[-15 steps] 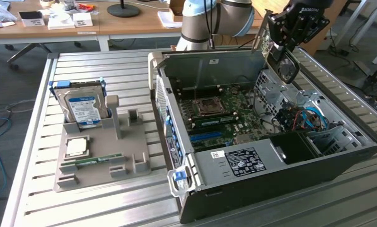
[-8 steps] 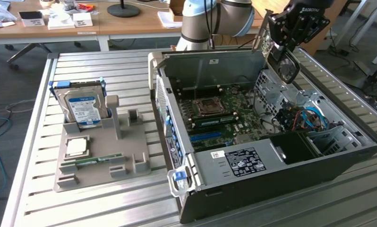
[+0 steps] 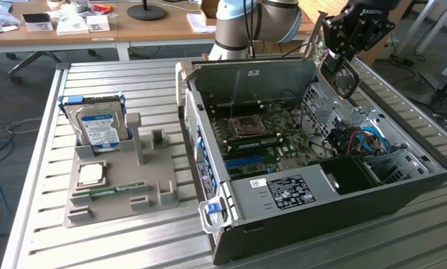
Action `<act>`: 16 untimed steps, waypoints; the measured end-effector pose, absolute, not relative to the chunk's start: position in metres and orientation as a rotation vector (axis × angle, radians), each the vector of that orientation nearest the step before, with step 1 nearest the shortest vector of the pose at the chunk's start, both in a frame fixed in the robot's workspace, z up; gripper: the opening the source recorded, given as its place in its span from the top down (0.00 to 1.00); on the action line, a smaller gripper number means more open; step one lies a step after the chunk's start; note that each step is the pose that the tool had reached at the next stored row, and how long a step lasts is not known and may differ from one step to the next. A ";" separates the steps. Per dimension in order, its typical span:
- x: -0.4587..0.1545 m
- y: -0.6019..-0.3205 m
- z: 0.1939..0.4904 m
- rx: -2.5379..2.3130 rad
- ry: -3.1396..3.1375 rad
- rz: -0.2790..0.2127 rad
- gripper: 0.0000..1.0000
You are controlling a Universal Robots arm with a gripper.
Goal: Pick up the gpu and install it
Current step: 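Pick up the gpu and move the gpu toward the slot, then insert the gpu into the slot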
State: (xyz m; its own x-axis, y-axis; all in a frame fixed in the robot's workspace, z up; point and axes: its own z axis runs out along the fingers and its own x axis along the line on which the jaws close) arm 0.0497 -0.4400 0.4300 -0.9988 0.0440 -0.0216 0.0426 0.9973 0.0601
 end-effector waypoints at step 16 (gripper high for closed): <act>0.050 -0.440 0.430 0.068 3.117 0.093 0.73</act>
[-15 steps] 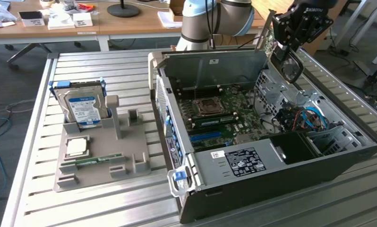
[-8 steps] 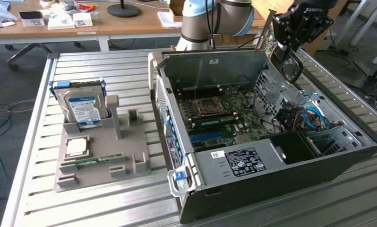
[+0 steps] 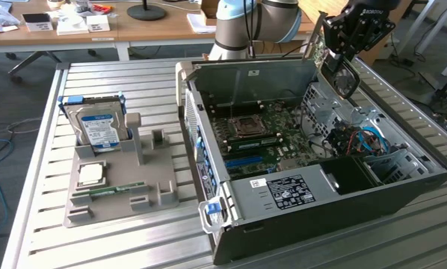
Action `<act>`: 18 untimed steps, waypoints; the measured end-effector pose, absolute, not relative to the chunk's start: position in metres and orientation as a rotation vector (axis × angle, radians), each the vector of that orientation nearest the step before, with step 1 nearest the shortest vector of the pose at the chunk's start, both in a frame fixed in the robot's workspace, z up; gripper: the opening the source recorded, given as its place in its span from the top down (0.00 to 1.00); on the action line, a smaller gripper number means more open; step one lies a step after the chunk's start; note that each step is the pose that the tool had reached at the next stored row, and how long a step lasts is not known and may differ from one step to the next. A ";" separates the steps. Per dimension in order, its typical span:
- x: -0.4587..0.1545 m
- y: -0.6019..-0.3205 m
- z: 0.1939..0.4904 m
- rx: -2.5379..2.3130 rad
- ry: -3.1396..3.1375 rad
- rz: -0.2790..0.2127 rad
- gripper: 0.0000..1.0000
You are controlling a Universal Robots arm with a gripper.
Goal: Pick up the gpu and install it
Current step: 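Insert the gpu into the slot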
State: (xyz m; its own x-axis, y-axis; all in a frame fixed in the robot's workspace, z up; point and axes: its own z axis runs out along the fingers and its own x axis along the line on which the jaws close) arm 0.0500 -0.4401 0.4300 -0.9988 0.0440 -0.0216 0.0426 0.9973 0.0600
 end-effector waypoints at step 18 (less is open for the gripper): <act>0.050 -0.440 0.428 -0.390 3.102 0.097 0.73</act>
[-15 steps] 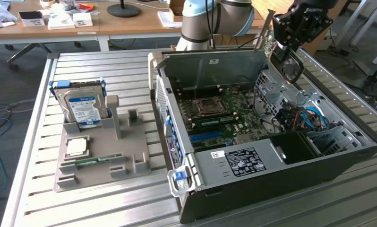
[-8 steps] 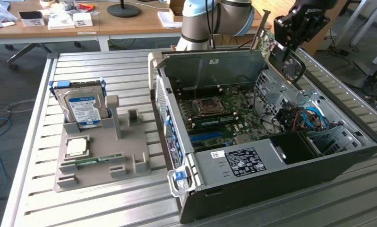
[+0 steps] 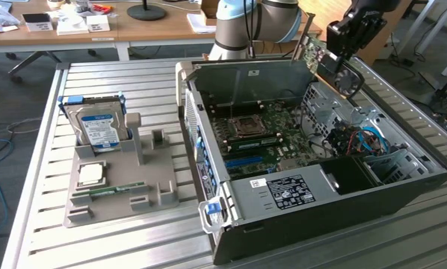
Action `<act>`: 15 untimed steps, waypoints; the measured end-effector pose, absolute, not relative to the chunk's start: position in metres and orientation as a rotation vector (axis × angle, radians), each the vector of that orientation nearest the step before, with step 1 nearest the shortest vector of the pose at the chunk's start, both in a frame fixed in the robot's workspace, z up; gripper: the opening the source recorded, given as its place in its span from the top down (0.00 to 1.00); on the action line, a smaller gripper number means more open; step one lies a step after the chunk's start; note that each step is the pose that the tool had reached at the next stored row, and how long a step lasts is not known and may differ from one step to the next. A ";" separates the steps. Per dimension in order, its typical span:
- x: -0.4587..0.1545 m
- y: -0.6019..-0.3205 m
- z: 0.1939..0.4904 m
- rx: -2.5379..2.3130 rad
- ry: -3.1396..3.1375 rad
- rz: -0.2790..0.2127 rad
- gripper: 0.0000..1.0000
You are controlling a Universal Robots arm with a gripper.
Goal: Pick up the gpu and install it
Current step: 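Insert the gpu into the slot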
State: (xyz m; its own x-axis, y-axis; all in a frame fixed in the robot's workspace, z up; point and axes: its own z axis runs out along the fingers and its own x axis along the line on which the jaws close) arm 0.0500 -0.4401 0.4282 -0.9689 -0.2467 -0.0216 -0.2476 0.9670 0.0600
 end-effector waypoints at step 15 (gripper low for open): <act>0.050 -0.440 0.427 -0.778 3.036 0.100 0.73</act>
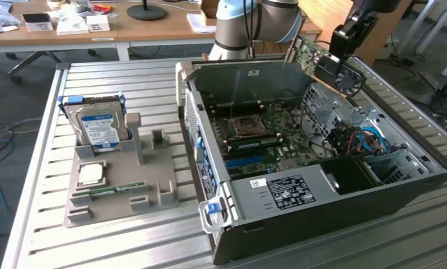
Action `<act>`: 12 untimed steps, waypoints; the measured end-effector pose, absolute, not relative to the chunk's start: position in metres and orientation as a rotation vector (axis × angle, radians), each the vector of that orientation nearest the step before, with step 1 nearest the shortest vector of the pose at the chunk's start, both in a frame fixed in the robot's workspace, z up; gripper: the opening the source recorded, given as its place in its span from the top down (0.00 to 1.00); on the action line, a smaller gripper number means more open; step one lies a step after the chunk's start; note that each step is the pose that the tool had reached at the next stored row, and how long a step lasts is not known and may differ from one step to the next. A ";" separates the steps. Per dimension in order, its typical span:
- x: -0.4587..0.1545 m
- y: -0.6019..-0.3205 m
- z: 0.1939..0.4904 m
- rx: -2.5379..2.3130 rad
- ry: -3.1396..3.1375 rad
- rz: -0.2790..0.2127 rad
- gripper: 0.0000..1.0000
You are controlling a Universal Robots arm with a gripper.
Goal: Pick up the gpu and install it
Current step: 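Insert the gpu into the slot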
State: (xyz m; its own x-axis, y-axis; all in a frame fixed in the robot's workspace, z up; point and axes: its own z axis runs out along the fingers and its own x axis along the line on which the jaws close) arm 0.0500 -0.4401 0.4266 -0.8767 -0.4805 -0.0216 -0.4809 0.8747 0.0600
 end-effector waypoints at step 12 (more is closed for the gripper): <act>0.050 -0.440 0.425 -1.082 2.948 0.100 0.73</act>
